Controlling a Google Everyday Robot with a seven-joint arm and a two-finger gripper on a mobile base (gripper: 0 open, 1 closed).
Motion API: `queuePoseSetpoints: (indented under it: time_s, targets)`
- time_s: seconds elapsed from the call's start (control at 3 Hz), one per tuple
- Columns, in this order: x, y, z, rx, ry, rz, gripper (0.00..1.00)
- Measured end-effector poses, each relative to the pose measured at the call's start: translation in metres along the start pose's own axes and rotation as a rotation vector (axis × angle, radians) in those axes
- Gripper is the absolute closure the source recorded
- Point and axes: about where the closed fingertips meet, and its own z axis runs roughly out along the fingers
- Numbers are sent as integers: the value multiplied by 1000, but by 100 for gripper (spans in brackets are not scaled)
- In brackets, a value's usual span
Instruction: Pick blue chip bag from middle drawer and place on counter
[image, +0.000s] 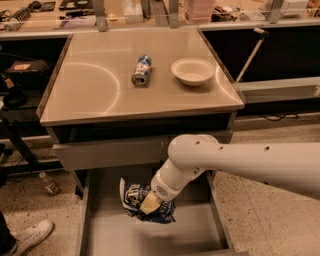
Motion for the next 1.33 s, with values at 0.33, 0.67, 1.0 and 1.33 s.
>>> queuePoseSetpoints:
  time_s: [0.33,0.67,1.0,1.33]
  targets:
    - [-3,0,-6,21,-6,-8,100]
    - [-19,1,-44,71,-23,-23,100]
    - [-38,0,-102,145,-38,-21,100]
    - [-59,6,-176,229,-39,-49,100]
